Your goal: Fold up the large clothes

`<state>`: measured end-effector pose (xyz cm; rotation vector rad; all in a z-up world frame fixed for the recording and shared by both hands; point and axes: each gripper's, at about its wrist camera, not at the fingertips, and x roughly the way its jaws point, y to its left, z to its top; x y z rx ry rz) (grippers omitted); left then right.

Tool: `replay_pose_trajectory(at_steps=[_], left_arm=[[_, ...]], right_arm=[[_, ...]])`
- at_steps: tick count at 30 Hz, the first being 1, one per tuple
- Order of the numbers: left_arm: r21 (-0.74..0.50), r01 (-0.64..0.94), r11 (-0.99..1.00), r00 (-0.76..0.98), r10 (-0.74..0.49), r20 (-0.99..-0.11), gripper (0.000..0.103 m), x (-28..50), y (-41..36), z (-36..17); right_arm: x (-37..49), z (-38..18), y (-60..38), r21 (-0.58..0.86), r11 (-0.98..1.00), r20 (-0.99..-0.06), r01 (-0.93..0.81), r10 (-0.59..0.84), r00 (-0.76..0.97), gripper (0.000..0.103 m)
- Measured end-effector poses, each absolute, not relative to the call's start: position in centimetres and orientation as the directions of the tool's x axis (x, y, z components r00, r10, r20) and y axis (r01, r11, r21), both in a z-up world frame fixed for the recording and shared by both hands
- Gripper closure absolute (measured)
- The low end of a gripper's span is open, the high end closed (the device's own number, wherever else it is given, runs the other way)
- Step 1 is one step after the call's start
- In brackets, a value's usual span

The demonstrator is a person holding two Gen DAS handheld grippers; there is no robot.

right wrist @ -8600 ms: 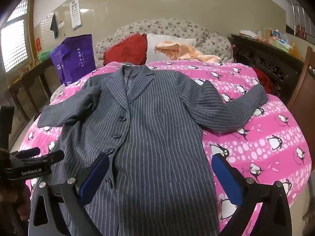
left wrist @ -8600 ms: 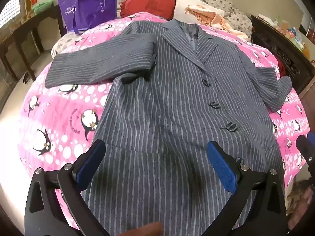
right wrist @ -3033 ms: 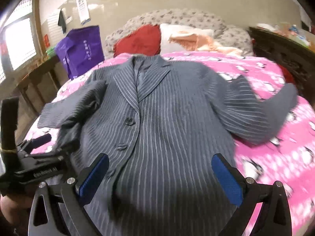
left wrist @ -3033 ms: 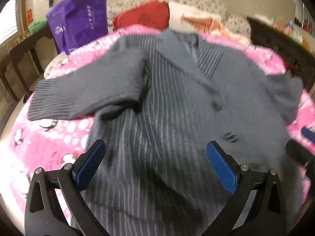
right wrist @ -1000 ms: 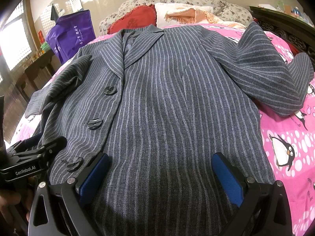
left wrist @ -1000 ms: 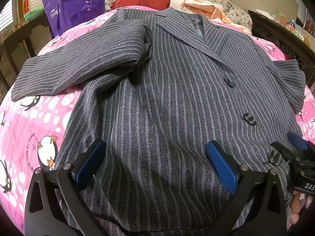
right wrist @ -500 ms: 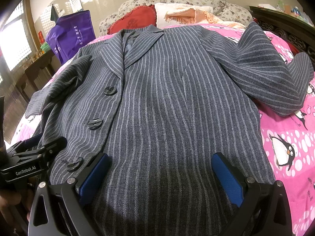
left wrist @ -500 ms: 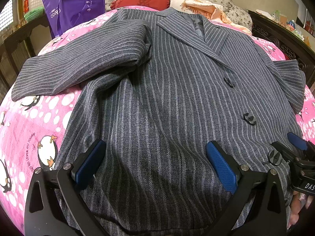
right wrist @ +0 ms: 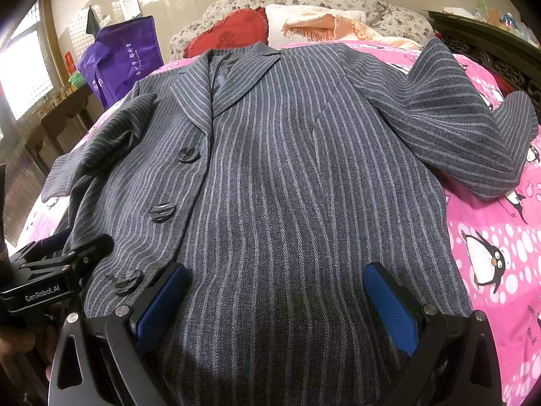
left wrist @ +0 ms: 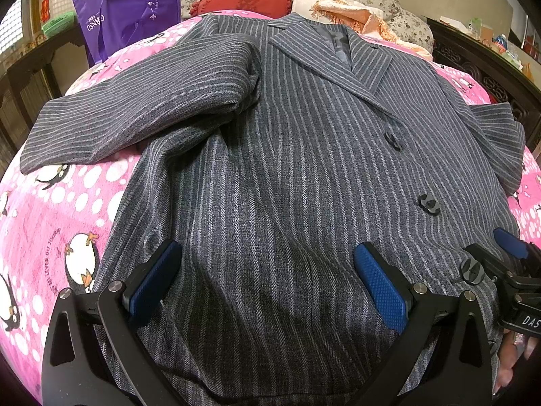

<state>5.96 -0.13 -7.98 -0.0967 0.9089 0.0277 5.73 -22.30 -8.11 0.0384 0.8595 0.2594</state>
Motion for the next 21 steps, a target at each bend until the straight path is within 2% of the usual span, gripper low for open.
replay_pose_trajectory(at_steps=[16,18,21], left_arm=[[-0.059,-0.063,0.996,0.599,-0.010,-0.801,0.000,6.3,-0.2,-7.9],[-0.059,-0.058,0.997,0.581,-0.015,-0.814,0.001,6.4,0.3,-7.1],[-0.089,-0.106,0.990,0.645,0.001,-0.764,0.001,5.4,3.1,-3.9]], right_arm=[[5.8,-8.1,-22.1,0.133,0.969,-0.750,-0.210,0.237,0.617,0.000],[5.9,-8.2,-22.0,0.129,0.969,-0.751,-0.211,0.234,0.617,0.000],[6.0,-8.2,-22.0,0.136,0.968,-0.747,-0.212,0.240,0.620,0.000]])
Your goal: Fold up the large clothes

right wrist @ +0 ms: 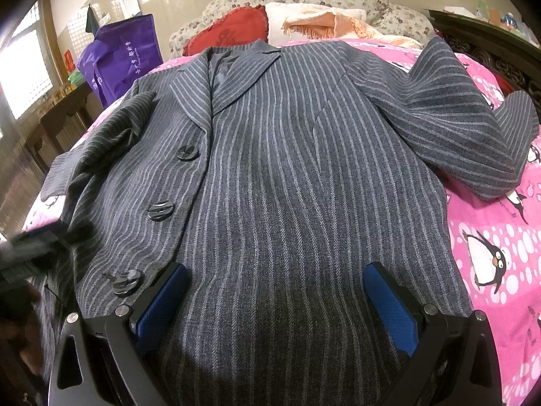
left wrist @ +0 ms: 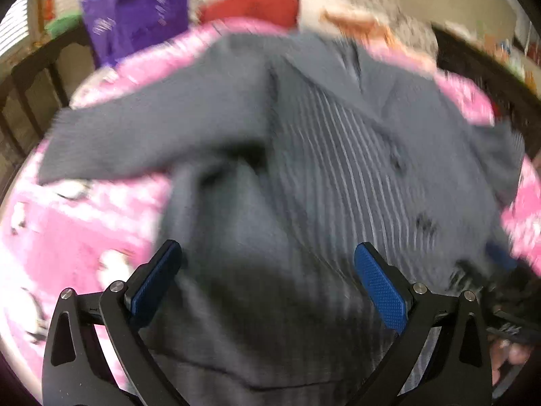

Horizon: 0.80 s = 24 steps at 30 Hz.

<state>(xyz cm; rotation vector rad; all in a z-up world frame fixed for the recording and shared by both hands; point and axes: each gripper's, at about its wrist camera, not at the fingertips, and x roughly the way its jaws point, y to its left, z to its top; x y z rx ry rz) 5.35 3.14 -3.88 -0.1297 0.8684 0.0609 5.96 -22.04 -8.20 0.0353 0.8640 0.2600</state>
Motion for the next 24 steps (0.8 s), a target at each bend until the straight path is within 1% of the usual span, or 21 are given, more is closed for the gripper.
replay_pose_trajectory(at_steps=[2,5,8,9,11,13,14,15,17,19,21,23,24], left_arm=[[-0.137,-0.132,0.982,0.681,-0.011,-0.732,0.001,4.9,5.9,-2.3],[-0.238,-0.201,0.950,0.714,-0.024,-0.700,0.001,4.6,11.6,-1.4],[-0.400,-0.251,0.882,0.756,-0.079,-0.650,0.001,4.0,18.0,-1.8],[-0.440,-0.270,0.857,0.764,-0.087,-0.639,0.003,3.9,19.8,-2.2],[-0.481,-0.353,0.802,0.767,-0.047,-0.640,0.010,3.8,23.7,-3.4],[-0.511,-0.430,0.744,0.753,-0.016,-0.657,0.025,3.9,27.0,-4.9],[-0.540,-0.441,0.716,0.746,-0.042,-0.665,0.040,4.2,28.1,-5.8],[-0.580,-0.449,0.679,0.737,-0.085,-0.670,0.050,4.6,29.2,-6.9],[-0.633,-0.423,0.649,0.750,-0.142,-0.646,0.051,5.4,30.2,-7.8],[-0.651,-0.389,0.652,0.752,-0.184,-0.633,0.051,6.7,30.8,-7.7],[-0.669,-0.372,0.643,0.754,-0.210,-0.622,0.051,7.9,31.5,-7.6],[-0.669,-0.375,0.642,0.761,-0.200,-0.618,0.051,8.4,31.8,-7.1],[-0.660,-0.377,0.650,0.763,-0.186,-0.619,0.059,8.8,32.0,-6.7]], right_arm=[[5.9,-8.2,-22.1,0.139,0.967,-0.745,-0.212,0.243,0.621,0.000],[5.9,-8.2,-22.2,0.141,0.967,-0.743,-0.212,0.245,0.622,0.000],[5.8,-8.2,-22.3,0.147,0.966,-0.742,-0.212,0.249,0.623,0.000],[5.8,-8.2,-22.3,0.145,0.966,-0.742,-0.212,0.248,0.623,0.000],[5.8,-8.2,-22.3,0.147,0.966,-0.742,-0.212,0.250,0.623,0.000],[5.8,-8.2,-22.2,0.146,0.966,-0.740,-0.212,0.249,0.624,0.000],[5.8,-8.2,-22.3,0.146,0.966,-0.741,-0.212,0.249,0.623,0.000],[5.8,-8.2,-22.3,0.146,0.966,-0.741,-0.213,0.249,0.623,0.000],[5.9,-8.2,-22.3,0.149,0.966,-0.741,-0.212,0.250,0.623,0.000],[5.8,-8.2,-22.3,0.149,0.967,-0.740,-0.209,0.249,0.624,0.000],[5.9,-8.3,-22.3,0.146,0.968,-0.741,-0.207,0.245,0.625,0.000],[6.0,-8.3,-22.2,0.144,0.968,-0.742,-0.206,0.244,0.625,0.000],[6.0,-8.3,-22.2,0.145,0.968,-0.741,-0.206,0.244,0.625,0.000]])
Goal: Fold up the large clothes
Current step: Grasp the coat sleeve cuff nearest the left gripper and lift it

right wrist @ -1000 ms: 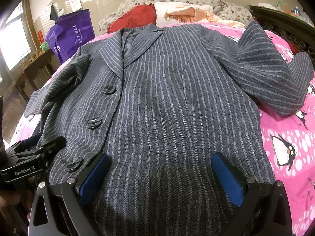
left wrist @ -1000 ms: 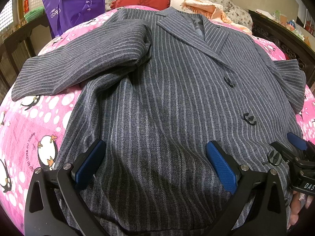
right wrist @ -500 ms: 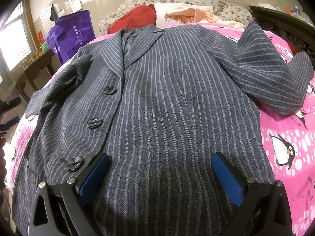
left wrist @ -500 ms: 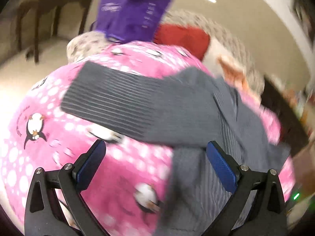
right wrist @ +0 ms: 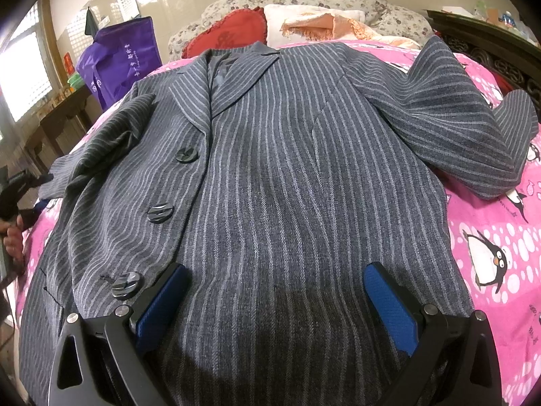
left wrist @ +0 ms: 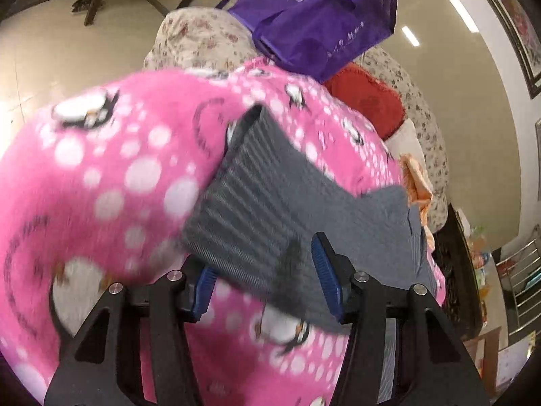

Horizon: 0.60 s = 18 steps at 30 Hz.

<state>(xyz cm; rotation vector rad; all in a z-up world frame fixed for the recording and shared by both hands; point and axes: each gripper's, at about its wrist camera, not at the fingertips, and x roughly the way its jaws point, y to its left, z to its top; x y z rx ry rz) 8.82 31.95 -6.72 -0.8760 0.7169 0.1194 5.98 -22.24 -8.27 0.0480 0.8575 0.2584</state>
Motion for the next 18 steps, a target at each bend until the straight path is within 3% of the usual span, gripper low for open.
replay_pose_trajectory(at_steps=[1,2,5,12,15,18], left_arm=[[-0.642,-0.386,0.662,0.761,-0.164,-0.627,0.071,8.7,31.7,-6.3],[-0.610,-0.408,0.679,0.751,-0.130,-0.647,0.095,9.1,31.6,-5.9],[-0.518,-0.467,0.716,0.752,0.013,-0.659,0.099,8.2,31.2,-3.3],[-0.395,-0.609,0.688,0.772,0.400,-0.494,0.099,2.7,33.6,6.9],[-0.372,-0.589,0.717,0.787,0.403,-0.468,0.099,2.7,32.7,9.1],[-0.373,-0.434,0.820,0.855,0.245,-0.457,0.099,5.2,28.8,10.8]], right_arm=[[6.0,-8.3,-22.3,0.146,0.968,-0.741,-0.206,0.245,0.625,0.000],[6.0,-8.3,-22.3,0.145,0.968,-0.741,-0.206,0.244,0.625,0.000],[6.0,-8.3,-22.3,0.146,0.968,-0.741,-0.206,0.245,0.625,0.000],[6.2,-8.2,-22.4,0.150,0.967,-0.738,-0.207,0.249,0.627,0.000],[6.1,-8.2,-22.4,0.149,0.967,-0.738,-0.207,0.248,0.627,0.000],[5.9,-7.7,-22.3,0.120,0.975,-0.756,-0.186,0.211,0.619,0.000]])
